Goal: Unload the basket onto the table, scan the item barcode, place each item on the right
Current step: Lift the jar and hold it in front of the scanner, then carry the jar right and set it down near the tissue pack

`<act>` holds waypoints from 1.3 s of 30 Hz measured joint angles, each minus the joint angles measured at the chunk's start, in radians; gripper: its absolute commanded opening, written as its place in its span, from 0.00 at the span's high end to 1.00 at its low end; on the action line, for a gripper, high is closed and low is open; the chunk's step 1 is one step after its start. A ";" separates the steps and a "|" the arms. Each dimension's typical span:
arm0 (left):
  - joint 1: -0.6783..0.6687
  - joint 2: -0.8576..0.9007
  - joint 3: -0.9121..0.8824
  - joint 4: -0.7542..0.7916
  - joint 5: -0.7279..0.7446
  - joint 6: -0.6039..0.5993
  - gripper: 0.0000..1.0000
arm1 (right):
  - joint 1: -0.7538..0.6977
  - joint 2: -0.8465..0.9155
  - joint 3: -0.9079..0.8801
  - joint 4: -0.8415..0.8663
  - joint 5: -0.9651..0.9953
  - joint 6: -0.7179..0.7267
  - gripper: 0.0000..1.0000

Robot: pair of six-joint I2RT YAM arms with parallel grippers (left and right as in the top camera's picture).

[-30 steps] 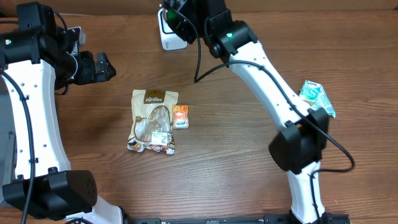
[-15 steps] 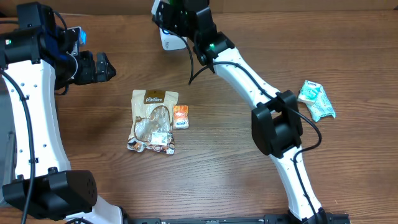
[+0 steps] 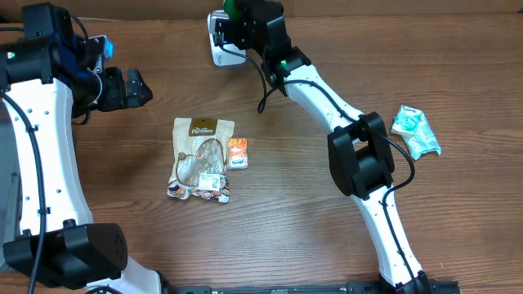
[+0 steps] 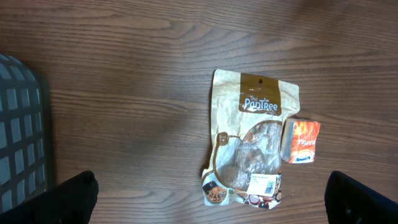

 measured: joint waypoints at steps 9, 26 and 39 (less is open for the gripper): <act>0.000 0.000 0.000 0.000 0.000 0.000 0.00 | 0.000 0.000 0.000 -0.047 0.000 -0.060 0.51; 0.000 0.000 0.000 0.000 0.000 0.000 0.00 | 0.020 0.000 0.000 -0.072 -0.022 -0.087 0.51; 0.000 0.000 0.000 -0.001 0.000 0.000 0.00 | 0.019 -0.494 0.018 -0.944 -0.093 0.635 0.48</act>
